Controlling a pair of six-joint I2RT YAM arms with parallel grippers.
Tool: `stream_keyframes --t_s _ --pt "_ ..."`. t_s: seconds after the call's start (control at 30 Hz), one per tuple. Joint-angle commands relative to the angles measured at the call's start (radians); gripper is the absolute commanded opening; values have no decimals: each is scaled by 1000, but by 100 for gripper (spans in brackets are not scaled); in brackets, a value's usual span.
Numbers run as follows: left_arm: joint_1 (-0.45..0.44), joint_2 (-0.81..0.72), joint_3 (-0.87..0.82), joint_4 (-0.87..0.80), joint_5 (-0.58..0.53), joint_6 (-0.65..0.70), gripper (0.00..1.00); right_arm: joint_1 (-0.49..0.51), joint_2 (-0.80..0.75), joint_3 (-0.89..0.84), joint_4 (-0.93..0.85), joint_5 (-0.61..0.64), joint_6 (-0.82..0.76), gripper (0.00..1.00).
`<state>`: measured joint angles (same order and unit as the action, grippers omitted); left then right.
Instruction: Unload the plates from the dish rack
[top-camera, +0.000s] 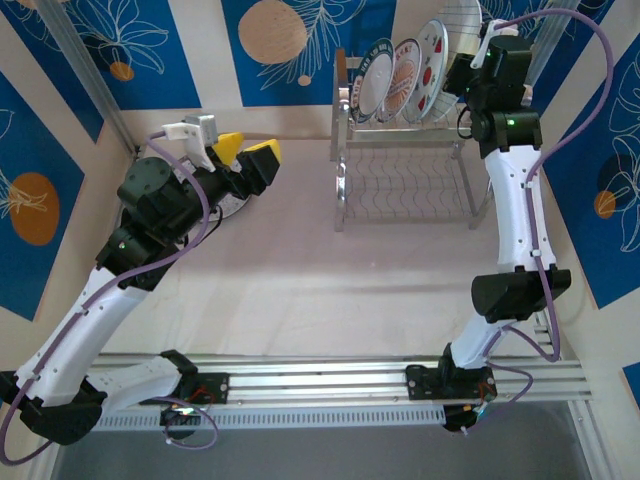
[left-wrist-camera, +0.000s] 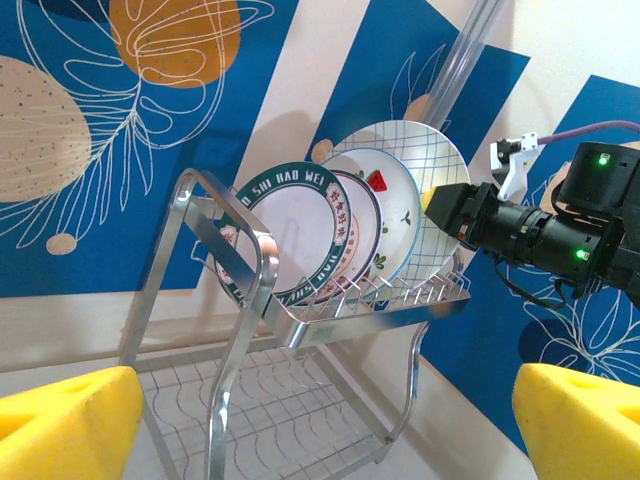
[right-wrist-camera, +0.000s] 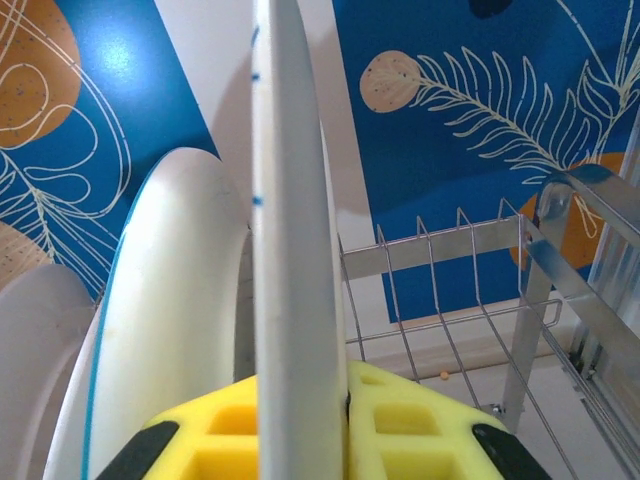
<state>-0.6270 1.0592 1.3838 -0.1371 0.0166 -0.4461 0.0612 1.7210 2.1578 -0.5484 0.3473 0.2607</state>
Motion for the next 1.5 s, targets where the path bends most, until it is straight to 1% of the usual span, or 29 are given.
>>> stream_keyframes --t_s 0.0,0.17,0.3,0.7,1.0,1.17,1.47 --pt "-10 -26 33 13 -11 -11 95 33 -11 56 20 -17 4 6" --pt "-11 -22 63 22 -7 -10 95 65 -11 102 13 62 -31 0" --pt "-10 -13 96 28 -6 -6 96 86 -15 135 2 133 -51 0" --pt "-10 5 124 39 14 -24 96 96 -35 211 -50 241 -91 0" --pt "-11 27 147 54 44 -39 96 100 -103 188 -53 323 -143 0" --pt "-11 50 163 70 79 -57 96 101 -154 164 -56 359 -158 0" --pt "-14 97 181 102 152 -114 96 104 -268 89 -113 384 -107 0"
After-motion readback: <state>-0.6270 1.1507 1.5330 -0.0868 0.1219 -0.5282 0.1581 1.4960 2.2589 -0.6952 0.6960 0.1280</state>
